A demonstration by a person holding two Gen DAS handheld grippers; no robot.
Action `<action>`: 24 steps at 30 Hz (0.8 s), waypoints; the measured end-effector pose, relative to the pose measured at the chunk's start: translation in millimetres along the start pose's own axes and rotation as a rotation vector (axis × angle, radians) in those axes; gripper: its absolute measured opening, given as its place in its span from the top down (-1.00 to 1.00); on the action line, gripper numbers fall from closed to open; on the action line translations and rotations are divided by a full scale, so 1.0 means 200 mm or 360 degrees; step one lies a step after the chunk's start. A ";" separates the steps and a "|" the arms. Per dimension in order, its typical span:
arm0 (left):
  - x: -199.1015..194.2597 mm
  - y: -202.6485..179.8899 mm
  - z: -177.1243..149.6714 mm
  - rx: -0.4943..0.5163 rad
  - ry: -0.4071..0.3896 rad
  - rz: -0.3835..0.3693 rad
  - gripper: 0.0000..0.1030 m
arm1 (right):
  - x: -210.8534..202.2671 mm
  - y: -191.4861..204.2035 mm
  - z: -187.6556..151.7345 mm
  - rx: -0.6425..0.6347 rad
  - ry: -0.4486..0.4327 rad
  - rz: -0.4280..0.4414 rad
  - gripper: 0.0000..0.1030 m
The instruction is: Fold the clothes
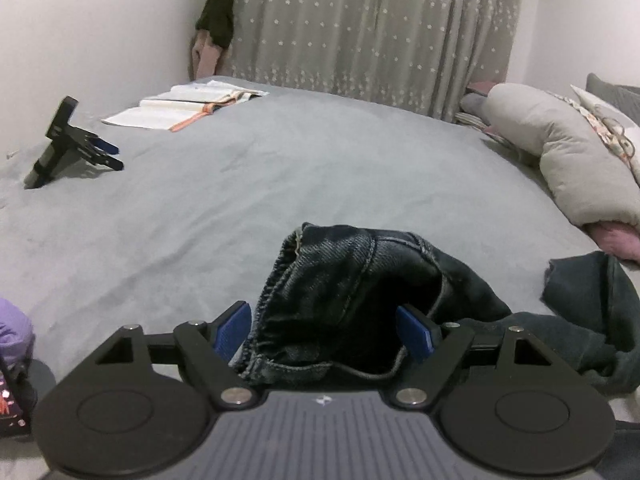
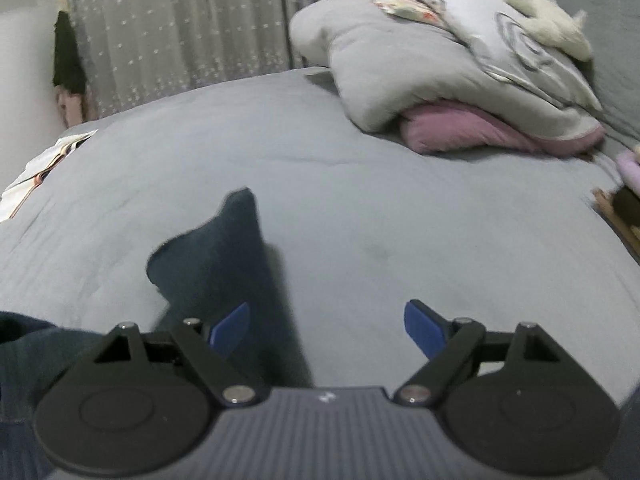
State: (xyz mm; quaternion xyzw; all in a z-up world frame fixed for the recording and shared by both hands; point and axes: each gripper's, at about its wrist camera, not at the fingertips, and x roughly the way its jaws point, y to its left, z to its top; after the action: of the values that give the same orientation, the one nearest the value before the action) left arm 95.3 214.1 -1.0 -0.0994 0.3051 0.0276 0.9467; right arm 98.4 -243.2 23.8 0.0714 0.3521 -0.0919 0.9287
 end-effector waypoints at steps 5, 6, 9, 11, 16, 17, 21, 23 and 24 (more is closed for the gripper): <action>0.05 0.03 0.00 -0.0045 0.0000 0.0001 -0.52 | 0.11 0.09 0.07 0.0003 0.0017 0.0042 -0.64; 0.06 0.03 0.00 -0.0065 0.0005 -0.0009 -0.52 | 0.13 0.11 0.08 0.0000 0.0016 0.0048 -0.64; 0.10 0.04 0.01 -0.0118 0.0018 -0.0033 -0.52 | 0.17 0.15 0.11 -0.0006 0.0003 0.0074 -0.64; 0.11 0.04 0.01 -0.0125 0.0016 -0.0028 -0.51 | 0.21 0.19 0.14 -0.0011 -0.0005 0.0109 -0.65; 0.12 0.03 0.01 -0.0154 0.0011 -0.0003 -0.33 | 0.30 0.27 0.13 -0.0044 -0.0031 0.0118 -0.54; 0.12 0.03 0.01 -0.0154 0.0008 0.0008 -0.28 | 0.32 0.27 0.12 -0.0042 -0.0028 0.0121 -0.36; 0.11 0.04 0.00 -0.0151 -0.0010 0.0049 0.11 | 0.36 0.26 0.09 -0.0033 -0.0010 0.0124 0.58; 0.11 0.05 0.00 -0.0141 -0.0018 0.0066 0.18 | 0.34 0.22 0.07 -0.0027 -0.0032 0.0106 0.74; 0.11 0.05 0.00 -0.0139 -0.0023 0.0071 0.23 | 0.31 0.21 0.06 -0.0027 -0.0053 0.0100 0.75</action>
State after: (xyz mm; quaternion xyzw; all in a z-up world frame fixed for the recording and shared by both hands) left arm 112.1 223.2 -15.7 -0.1336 0.2989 0.0627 0.9428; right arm 162.1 -212.5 -5.7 0.0730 0.3348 -0.0611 0.9375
